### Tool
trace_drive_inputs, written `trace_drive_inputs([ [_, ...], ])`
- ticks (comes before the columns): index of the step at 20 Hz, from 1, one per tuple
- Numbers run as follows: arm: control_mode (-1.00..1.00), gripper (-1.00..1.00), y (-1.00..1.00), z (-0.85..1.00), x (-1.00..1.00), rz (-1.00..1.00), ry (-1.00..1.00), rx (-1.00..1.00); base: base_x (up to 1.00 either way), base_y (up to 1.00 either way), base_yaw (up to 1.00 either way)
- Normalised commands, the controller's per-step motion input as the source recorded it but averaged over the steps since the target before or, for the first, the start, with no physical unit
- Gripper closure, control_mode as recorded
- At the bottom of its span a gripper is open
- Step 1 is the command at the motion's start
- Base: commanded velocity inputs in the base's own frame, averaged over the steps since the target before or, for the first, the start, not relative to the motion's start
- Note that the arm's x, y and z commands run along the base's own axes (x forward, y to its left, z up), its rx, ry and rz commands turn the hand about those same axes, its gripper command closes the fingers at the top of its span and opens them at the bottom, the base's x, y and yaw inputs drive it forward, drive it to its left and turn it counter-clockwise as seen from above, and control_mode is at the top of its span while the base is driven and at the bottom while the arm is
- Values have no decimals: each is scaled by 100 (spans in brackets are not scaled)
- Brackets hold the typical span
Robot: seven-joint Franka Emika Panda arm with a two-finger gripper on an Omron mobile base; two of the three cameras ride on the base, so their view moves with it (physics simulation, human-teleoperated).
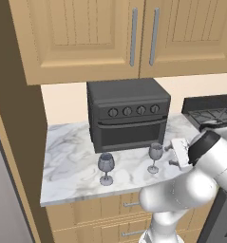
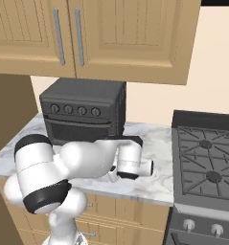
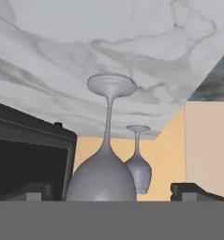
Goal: Retrieve the wine glasses from the counter and place one next to each plate.
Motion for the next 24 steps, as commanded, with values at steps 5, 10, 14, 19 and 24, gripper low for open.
trace_drive_inputs([
  [5, -100, -100, 2, -2, 0, 0, 14, 11, 0, 0, 0],
  [10, -100, -100, 8, -11, 10, 0, 10, 3, 0, 0, 0],
  [14, -100, -100, 11, -9, 1, 0, 1, 0, 0, 0, 0],
  [19, -100, -100, 13, -4, 0, 0, 0, 0, 0, 0, 0],
  [24, -100, -100, 15, -7, 0, 0, 0, 0, 0, 0, 0],
])
